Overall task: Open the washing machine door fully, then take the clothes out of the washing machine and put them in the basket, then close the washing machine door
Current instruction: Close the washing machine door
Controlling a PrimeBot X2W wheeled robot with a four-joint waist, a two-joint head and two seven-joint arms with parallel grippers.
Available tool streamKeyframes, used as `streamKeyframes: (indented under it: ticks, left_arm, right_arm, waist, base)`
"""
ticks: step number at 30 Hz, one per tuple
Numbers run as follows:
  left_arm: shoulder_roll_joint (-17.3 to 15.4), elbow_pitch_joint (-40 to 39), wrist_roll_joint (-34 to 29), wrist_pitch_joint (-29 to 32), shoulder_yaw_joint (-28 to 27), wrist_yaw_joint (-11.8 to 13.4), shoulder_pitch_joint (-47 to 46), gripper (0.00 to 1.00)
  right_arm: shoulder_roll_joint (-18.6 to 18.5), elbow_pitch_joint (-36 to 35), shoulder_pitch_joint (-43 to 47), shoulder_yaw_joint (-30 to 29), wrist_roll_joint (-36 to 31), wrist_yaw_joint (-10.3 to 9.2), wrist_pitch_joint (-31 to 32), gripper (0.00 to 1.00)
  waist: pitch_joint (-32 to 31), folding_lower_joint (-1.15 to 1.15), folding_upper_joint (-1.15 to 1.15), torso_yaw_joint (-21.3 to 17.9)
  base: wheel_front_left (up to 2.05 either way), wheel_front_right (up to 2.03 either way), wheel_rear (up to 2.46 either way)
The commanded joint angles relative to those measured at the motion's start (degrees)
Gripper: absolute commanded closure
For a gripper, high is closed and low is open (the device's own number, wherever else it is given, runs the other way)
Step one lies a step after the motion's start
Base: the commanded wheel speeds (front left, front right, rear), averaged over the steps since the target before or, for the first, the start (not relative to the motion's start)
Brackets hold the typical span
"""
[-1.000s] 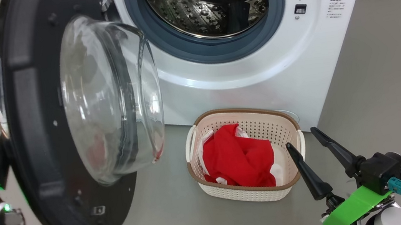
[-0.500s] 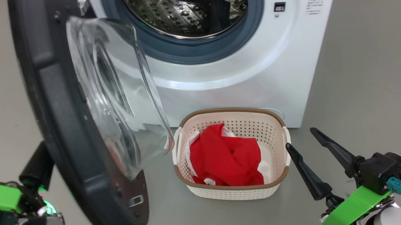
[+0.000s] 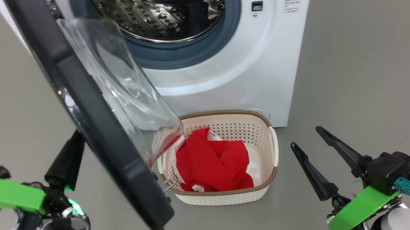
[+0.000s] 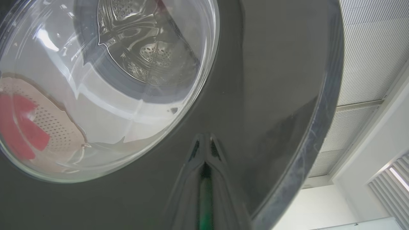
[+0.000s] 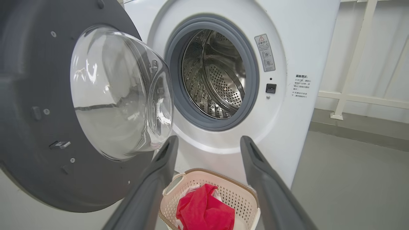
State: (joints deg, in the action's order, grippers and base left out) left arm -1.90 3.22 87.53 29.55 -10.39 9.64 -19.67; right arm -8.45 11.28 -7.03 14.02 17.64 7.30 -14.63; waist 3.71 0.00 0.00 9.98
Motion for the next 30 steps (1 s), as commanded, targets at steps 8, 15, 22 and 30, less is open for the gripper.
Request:
streamKeyframes:
  ticks: [8,15,22,30]
  left_arm:
    - [-0.99,-1.79,2.00,-1.85,1.41,-1.14,-0.79,1.00]
    - [-0.98,-1.38,2.48,-2.94,2.15,-1.51,-0.84,1.00]
    - [-1.92,-2.56,-0.20,-5.91,0.97,-3.21,0.91,0.00]
    - [-6.44,-3.61,-15.18,-16.31,1.72,-8.79,4.87,0.00]
  right_arm:
    - [-0.58,-1.31,-2.14,1.33,0.26,0.19,-0.37,0.00]
    - [-0.46,-1.31,-2.01,1.24,0.22,0.19,-0.37,0.00]
    - [-0.01,-1.31,-1.90,0.96,0.42,0.19,-0.37,0.00]
    - [0.31,-1.18,-1.62,0.57,0.70,0.19,-0.37,0.00]
  waist:
    - [0.89,0.00,0.00,-2.59]
    - [1.04,0.00,0.00,-3.23]
    - [0.99,0.00,0.00,-2.99]
    - [0.61,0.00,0.00,-2.36]
  base:
    - [0.00,0.00,0.00]
    - [0.00,0.00,0.00]
    - [0.00,0.00,0.00]
    - [0.00,0.00,0.00]
